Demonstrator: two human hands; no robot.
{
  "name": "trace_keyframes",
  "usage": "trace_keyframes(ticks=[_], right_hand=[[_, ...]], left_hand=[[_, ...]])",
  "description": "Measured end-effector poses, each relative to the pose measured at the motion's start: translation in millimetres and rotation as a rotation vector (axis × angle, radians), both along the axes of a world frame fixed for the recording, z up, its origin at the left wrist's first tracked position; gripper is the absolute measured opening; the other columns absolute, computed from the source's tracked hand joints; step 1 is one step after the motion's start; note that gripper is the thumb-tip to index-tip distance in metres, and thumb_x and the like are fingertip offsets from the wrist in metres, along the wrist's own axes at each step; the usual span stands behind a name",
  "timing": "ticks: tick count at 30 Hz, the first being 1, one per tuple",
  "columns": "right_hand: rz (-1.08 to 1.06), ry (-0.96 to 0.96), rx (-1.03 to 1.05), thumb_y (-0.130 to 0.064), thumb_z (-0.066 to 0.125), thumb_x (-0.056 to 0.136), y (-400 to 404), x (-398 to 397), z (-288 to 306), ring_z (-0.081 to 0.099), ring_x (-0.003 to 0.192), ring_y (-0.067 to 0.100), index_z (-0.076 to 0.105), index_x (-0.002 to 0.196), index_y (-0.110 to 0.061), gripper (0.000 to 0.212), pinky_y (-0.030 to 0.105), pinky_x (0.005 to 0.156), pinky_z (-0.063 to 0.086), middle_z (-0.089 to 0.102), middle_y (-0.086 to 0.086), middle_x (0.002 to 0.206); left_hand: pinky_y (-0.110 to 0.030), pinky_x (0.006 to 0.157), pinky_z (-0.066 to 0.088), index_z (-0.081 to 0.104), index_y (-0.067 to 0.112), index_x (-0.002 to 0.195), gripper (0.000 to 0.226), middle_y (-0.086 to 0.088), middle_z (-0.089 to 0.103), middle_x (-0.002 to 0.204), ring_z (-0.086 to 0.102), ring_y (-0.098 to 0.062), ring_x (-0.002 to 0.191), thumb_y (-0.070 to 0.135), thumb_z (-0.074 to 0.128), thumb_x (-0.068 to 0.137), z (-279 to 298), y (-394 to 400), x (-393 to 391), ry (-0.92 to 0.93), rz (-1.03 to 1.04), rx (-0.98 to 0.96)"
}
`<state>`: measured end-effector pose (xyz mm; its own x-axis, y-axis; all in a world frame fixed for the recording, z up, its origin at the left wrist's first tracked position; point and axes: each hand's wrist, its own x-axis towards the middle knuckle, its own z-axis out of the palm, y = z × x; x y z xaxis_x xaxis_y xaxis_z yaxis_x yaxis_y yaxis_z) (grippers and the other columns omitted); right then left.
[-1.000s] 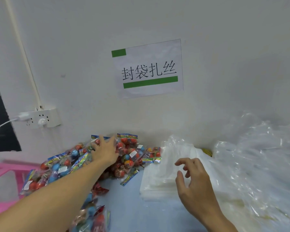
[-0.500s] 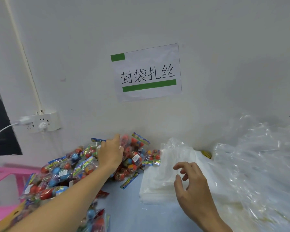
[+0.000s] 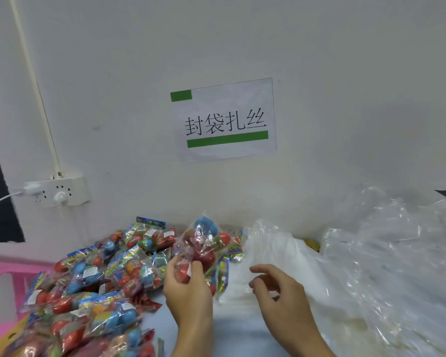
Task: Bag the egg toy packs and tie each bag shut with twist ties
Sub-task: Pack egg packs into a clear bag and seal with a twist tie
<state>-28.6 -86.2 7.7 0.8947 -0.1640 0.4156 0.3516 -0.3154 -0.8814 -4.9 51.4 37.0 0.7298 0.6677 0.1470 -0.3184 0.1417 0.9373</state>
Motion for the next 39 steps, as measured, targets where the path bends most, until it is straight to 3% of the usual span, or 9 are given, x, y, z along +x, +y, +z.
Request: trace_keyframes(ticks=[4, 12, 16, 19, 22, 29, 35, 37, 39], right_hand=[[0.102, 0.161, 0.156, -0.031, 0.069, 0.092, 5, 1, 2, 0.070, 0.091, 0.006, 0.067, 0.106, -0.035, 0.014, 0.029, 0.083, 0.058, 0.074, -0.010, 0.097], [-0.005, -0.052, 0.351, -0.027, 0.073, 0.090, 4, 5, 8, 0.072, 0.085, 0.006, 0.075, 0.094, -0.032, 0.007, 0.019, 0.067, 0.055, 0.077, -0.011, 0.089], [-0.065, -0.114, 0.464, -0.047, 0.073, 0.077, -7, 5, 19, 0.072, 0.077, 0.003, 0.077, 0.086, -0.032, 0.018, 0.018, 0.068, 0.052, 0.078, -0.008, 0.083], [-0.110, -0.148, 0.586, -0.046, 0.072, 0.079, -22, 7, 27, 0.069, 0.067, 0.005, 0.073, 0.089, -0.018, 0.030, 0.022, 0.067, 0.050, 0.077, -0.003, 0.078], [-0.084, -0.128, 0.698, -0.032, 0.069, 0.092, -35, 8, 30, 0.076, 0.088, 0.017, 0.069, 0.103, -0.022, 0.014, 0.038, 0.077, 0.056, 0.079, 0.001, 0.092], [-0.074, -0.115, 0.648, -0.019, 0.062, 0.098, -30, 8, 28, 0.077, 0.086, 0.024, 0.064, 0.110, -0.017, 0.012, 0.032, 0.063, 0.062, 0.077, 0.011, 0.091], [0.071, -0.056, 0.469, 0.003, 0.060, 0.095, -9, 1, 24, 0.076, 0.078, 0.026, 0.070, 0.100, -0.024, 0.030, 0.031, 0.061, 0.062, 0.077, 0.010, 0.085], [0.180, -0.018, 0.454, 0.006, 0.055, 0.089, -3, -2, 25, 0.076, 0.086, 0.030, 0.074, 0.102, -0.026, 0.040, 0.041, 0.070, 0.063, 0.078, 0.011, 0.090], [0.332, 0.069, 0.569, -0.016, 0.056, 0.094, -2, -4, 28, 0.075, 0.096, 0.031, 0.077, 0.105, -0.026, 0.026, 0.042, 0.075, 0.062, 0.077, 0.012, 0.103]], left_hand=[[-0.030, 0.069, 0.052, 0.064, 0.036, 0.098, 0.022, 0.006, 0.071, 0.096, 0.068, -0.014, 0.088, 0.015, 0.063, 0.093, -10, -11, -5, -0.011, -0.156, 0.044], [-0.016, 0.061, 0.055, 0.067, 0.041, 0.097, 0.030, 0.012, 0.074, 0.092, 0.072, -0.005, 0.082, 0.011, 0.064, 0.093, -13, -24, -6, -0.083, -0.442, 0.100], [-0.025, 0.072, 0.058, 0.065, 0.045, 0.103, 0.024, 0.019, 0.072, 0.099, 0.072, -0.006, 0.089, 0.024, 0.068, 0.092, -11, -25, -4, -0.085, -0.584, 0.116], [-0.034, 0.073, 0.055, 0.061, 0.037, 0.106, 0.022, 0.009, 0.074, 0.097, 0.073, -0.015, 0.088, 0.026, 0.070, 0.090, -12, -17, 1, -0.051, -0.587, 0.026], [-0.045, 0.078, 0.054, 0.061, 0.023, 0.111, 0.039, -0.007, 0.072, 0.101, 0.067, -0.024, 0.086, 0.025, 0.079, 0.078, -7, -9, 5, -0.048, -0.567, -0.065], [-0.030, 0.061, 0.057, 0.080, 0.017, 0.088, 0.017, -0.008, 0.076, 0.093, 0.072, -0.021, 0.081, 0.024, 0.072, 0.075, 10, -1, 1, -0.205, -0.789, -0.442], [-0.036, 0.090, 0.047, 0.065, 0.015, 0.126, 0.086, -0.005, 0.073, 0.114, 0.068, -0.017, 0.106, 0.051, 0.093, 0.054, 7, -17, -6, -0.143, -0.831, -0.183], [-0.035, 0.087, 0.050, 0.062, 0.015, 0.131, 0.083, -0.005, 0.074, 0.113, 0.071, -0.017, 0.102, 0.044, 0.090, 0.059, 7, -21, -7, -0.156, -0.796, -0.164], [-0.037, 0.087, 0.054, 0.058, 0.018, 0.135, 0.081, -0.006, 0.073, 0.116, 0.072, -0.021, 0.103, 0.044, 0.082, 0.062, 6, -22, -7, -0.150, -0.764, -0.171]])
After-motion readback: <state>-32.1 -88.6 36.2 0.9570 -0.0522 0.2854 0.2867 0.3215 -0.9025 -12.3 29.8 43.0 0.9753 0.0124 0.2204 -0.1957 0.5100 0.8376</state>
